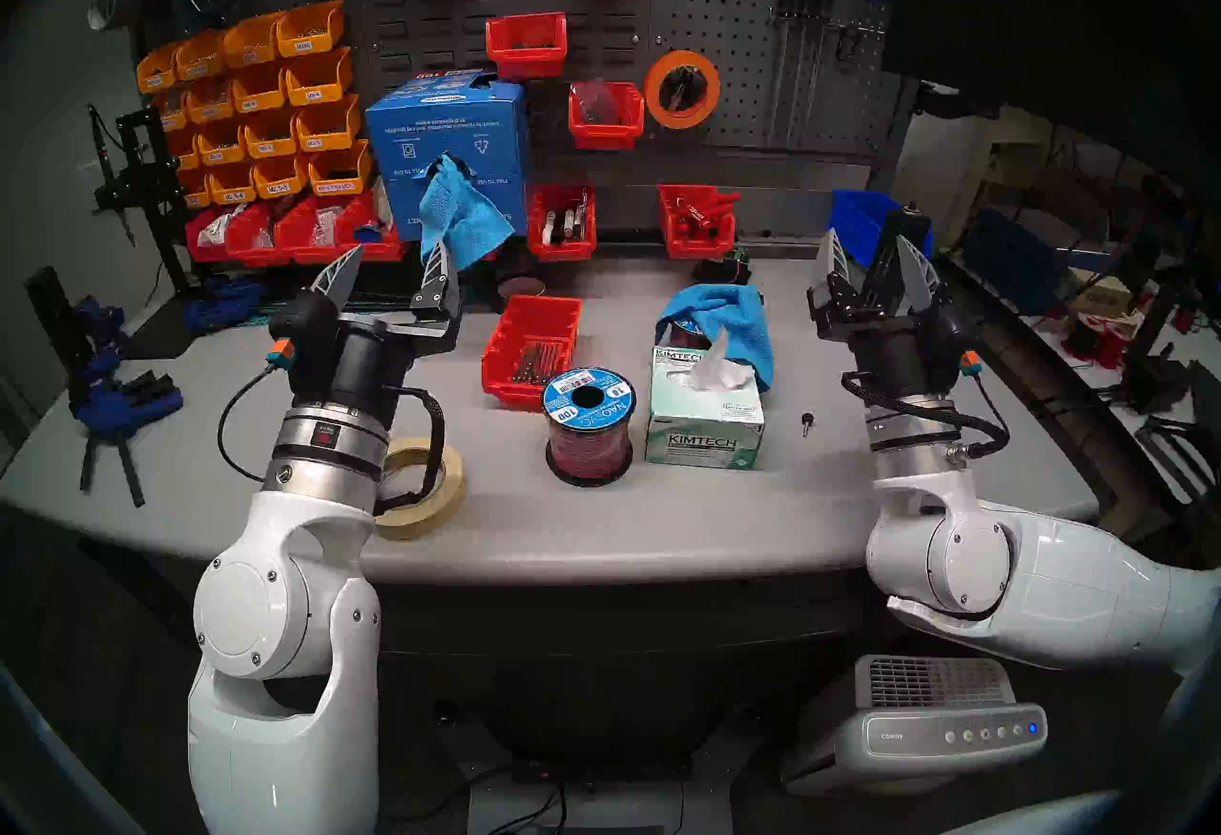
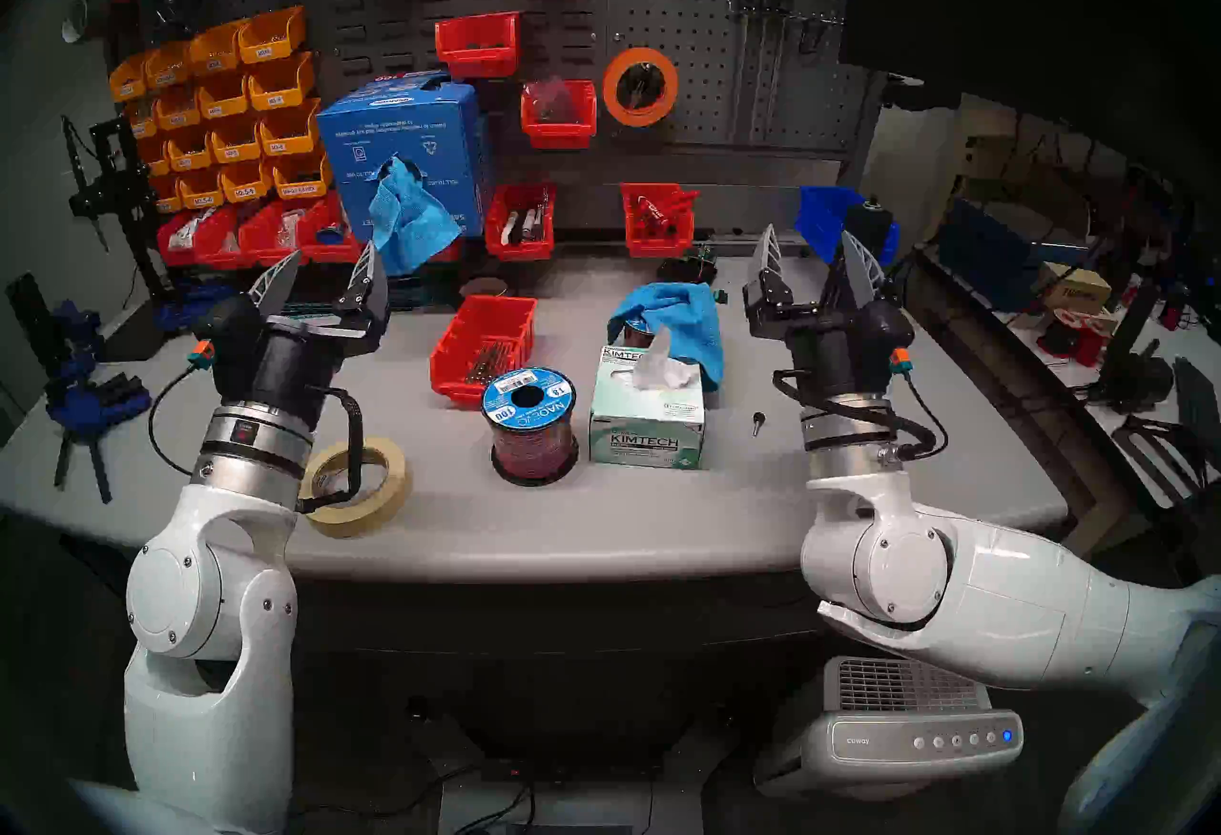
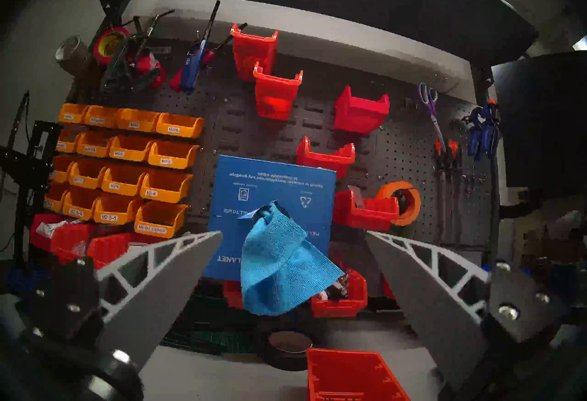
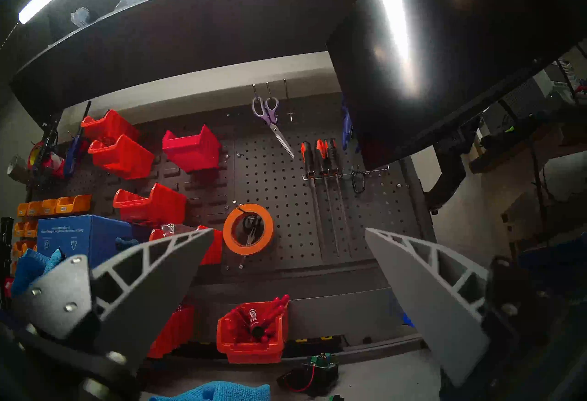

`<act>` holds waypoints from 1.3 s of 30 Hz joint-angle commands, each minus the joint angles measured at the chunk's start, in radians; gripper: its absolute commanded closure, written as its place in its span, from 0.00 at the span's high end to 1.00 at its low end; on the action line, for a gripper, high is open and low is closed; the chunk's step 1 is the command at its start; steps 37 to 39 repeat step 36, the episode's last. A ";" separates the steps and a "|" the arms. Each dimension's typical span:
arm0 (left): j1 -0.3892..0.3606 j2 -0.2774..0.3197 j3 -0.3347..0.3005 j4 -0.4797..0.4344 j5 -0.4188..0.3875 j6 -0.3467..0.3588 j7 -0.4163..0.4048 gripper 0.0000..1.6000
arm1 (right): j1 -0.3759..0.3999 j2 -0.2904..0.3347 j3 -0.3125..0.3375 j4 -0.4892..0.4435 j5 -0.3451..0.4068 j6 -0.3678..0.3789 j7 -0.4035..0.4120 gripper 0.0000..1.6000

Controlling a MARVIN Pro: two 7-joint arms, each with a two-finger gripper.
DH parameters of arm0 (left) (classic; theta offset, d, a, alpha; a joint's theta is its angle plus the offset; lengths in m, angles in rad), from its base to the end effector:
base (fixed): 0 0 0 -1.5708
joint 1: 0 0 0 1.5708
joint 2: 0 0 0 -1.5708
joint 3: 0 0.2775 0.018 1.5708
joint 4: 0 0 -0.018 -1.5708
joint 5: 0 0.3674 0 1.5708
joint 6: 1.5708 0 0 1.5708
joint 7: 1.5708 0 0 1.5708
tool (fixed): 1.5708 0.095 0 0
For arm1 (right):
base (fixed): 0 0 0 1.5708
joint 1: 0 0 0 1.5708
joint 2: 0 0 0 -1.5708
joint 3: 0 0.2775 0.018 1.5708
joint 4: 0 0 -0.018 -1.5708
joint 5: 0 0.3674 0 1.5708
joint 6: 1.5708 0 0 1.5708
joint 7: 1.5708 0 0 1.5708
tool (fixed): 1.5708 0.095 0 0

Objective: Take out a shop towel

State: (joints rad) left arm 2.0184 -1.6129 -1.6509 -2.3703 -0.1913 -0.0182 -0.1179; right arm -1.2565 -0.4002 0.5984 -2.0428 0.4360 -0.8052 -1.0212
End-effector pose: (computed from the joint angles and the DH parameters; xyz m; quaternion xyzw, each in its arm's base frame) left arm 0.3339 0.0192 -0.1127 0.5564 0.0335 0.8269 0.0744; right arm 0.3656 0.0009 -0.1868 -0.4629 0.0179 -0.8830 0.0753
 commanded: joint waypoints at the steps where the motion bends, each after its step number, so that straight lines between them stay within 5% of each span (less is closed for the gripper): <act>1: -0.020 -0.002 0.005 -0.053 -0.004 0.016 0.005 1.00 | 0.004 -0.002 0.033 -0.017 -0.015 0.017 -0.064 1.00; 39: -0.022 0.007 0.008 -0.056 -0.008 0.027 0.016 1.00 | -0.012 -0.010 0.051 -0.019 -0.026 0.029 -0.073 1.00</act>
